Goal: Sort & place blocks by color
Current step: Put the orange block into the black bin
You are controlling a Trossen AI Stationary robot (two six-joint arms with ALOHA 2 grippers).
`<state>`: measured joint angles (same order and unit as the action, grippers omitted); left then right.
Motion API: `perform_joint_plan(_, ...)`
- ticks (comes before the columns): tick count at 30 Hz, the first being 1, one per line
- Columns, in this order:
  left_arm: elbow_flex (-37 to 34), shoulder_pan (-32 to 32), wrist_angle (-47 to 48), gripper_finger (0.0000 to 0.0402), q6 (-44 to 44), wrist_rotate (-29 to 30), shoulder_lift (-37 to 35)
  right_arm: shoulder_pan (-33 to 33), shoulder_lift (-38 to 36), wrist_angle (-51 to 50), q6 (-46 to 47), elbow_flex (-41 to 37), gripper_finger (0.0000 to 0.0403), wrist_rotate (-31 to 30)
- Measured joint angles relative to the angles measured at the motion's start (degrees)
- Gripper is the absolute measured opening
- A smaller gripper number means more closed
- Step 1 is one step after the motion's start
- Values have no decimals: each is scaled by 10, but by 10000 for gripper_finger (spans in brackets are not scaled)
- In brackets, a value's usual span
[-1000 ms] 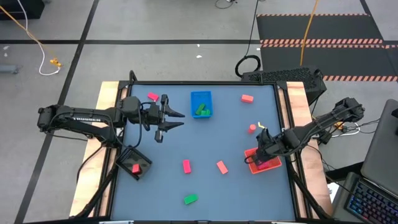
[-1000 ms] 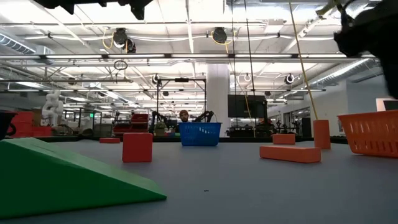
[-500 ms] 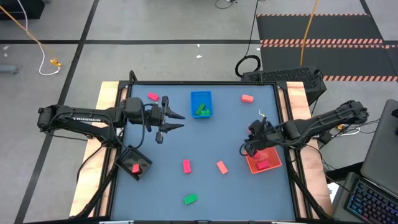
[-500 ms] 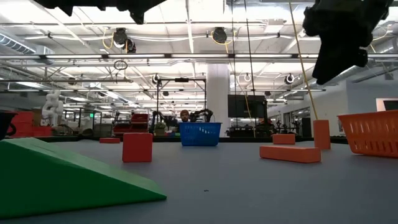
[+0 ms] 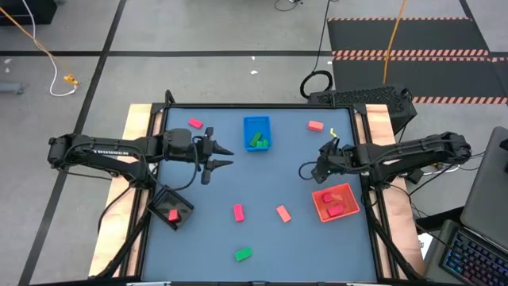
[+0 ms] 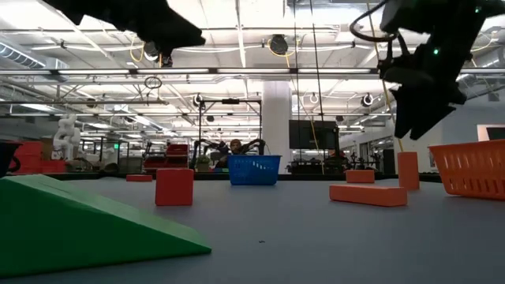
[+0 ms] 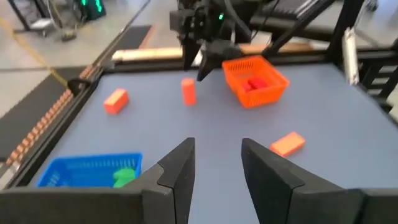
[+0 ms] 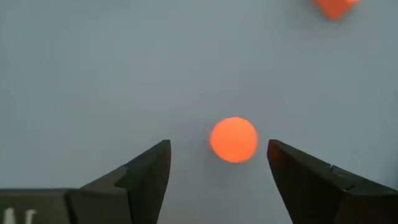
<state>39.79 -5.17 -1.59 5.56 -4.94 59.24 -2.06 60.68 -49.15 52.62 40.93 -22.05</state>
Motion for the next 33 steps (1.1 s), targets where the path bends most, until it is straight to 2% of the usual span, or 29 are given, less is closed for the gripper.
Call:
perform_joint_plan(3,0,0,15,132,-6,5,0,26,0,34,-40,-23,261,26)
perform_joint_plan(7,0,0,9,131,-12,5,0,50,0,39,-41,-44,257,42)
perform_joint_plan(20,0,-6,1,131,-31,11,0,62,0,93,-73,-79,256,40)
perform_joint_plan(28,0,-6,15,131,-29,10,0,62,0,107,-82,-79,256,13)
perform_joint_plan(33,0,-7,25,131,-11,10,0,62,0,115,-94,-79,234,4)
